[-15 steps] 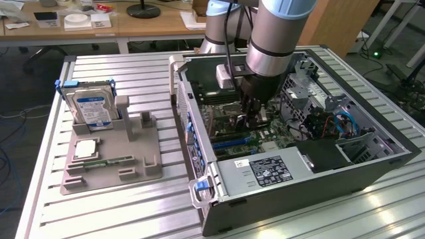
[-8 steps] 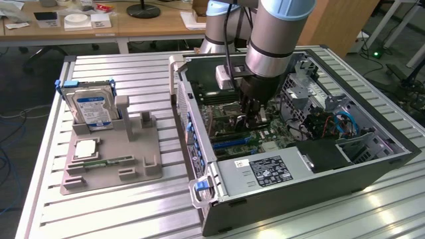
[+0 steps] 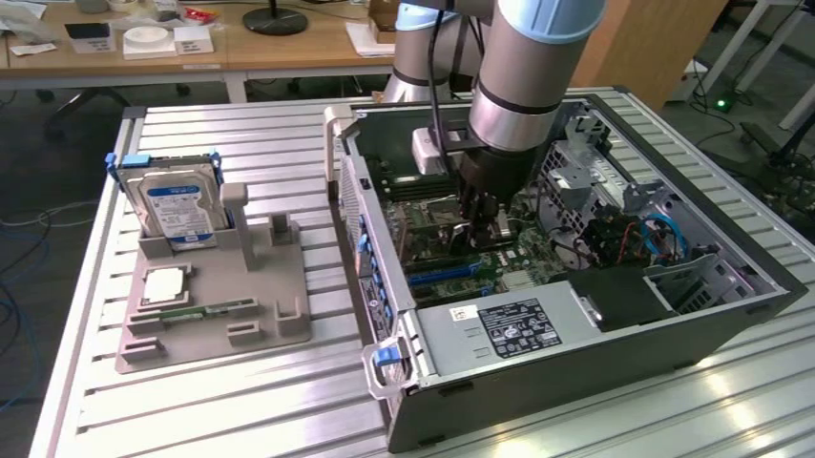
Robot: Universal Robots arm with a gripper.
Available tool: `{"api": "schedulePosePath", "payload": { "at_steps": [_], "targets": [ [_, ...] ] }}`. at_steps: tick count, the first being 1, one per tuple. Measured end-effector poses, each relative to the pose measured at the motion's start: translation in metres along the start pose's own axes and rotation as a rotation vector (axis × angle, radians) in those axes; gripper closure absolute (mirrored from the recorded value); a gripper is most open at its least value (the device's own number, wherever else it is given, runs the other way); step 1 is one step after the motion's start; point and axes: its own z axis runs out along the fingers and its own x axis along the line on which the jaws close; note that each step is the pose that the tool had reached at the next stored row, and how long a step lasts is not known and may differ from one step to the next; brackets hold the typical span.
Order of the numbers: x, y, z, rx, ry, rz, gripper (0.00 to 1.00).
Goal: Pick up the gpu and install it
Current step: 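Insert the gpu into the slot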
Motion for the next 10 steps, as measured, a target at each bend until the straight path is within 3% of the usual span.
{"api": "schedulePosePath", "payload": {
  "at_steps": [10],
  "targets": [
    [0.0041, 0.0038, 0.0105, -0.0041, 0.0011, 0.000, 0.72]
  ]
}}
